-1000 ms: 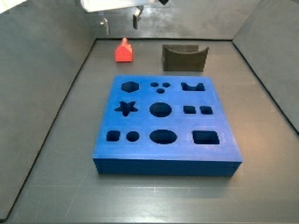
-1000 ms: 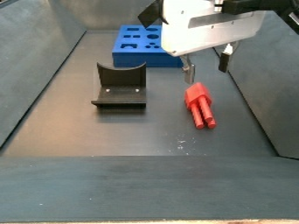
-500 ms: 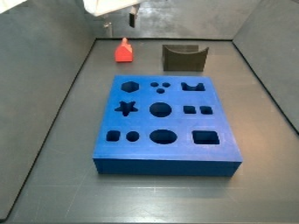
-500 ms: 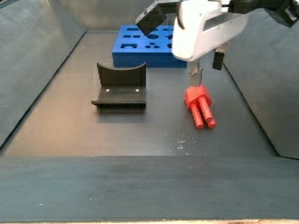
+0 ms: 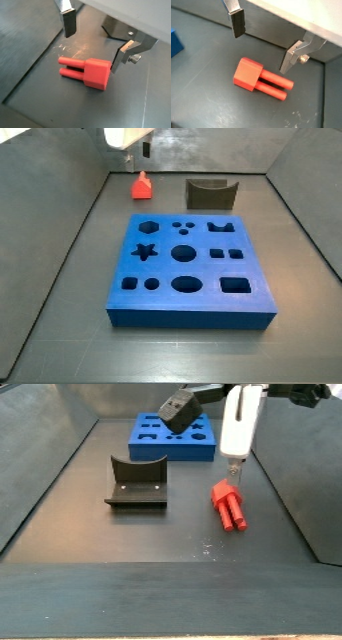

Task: Pick up the 3 prong object. Move up. Rotate the 3 prong object. Place the 3 prong object on the fixture. Regrasp the 3 prong object. Move to above the board. Insert the 3 prong object.
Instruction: Rotate the 3 prong object.

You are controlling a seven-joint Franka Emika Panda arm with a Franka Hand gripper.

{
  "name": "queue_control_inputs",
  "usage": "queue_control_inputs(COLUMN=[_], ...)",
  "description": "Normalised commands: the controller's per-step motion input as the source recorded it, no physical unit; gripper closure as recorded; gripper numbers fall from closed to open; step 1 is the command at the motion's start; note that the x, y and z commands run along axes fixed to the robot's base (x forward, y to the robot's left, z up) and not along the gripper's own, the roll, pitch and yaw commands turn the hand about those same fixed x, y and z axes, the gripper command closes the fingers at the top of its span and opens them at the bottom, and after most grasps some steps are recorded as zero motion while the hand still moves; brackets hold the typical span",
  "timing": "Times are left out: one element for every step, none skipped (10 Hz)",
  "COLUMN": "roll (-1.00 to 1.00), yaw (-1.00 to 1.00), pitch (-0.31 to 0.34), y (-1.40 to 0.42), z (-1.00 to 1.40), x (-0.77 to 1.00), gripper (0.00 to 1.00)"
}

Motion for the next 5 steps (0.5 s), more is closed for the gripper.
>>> queue_control_inputs(roll=[0.0,0.0,0.0,0.0,0.0], yaw=[1.0,1.0,1.0,1.0,1.0], pitch=[-0.013,-0.014,-0.014,-0.015,-0.016], y=[0.0,0.0,0.0,0.0,0.0], z=[-0.03,-0.03,-0.03,-0.03,-0.03], x=[0.05,0.05,0.05,0.05,0.05], gripper=[0.0,0.0,0.0,0.0,0.0])
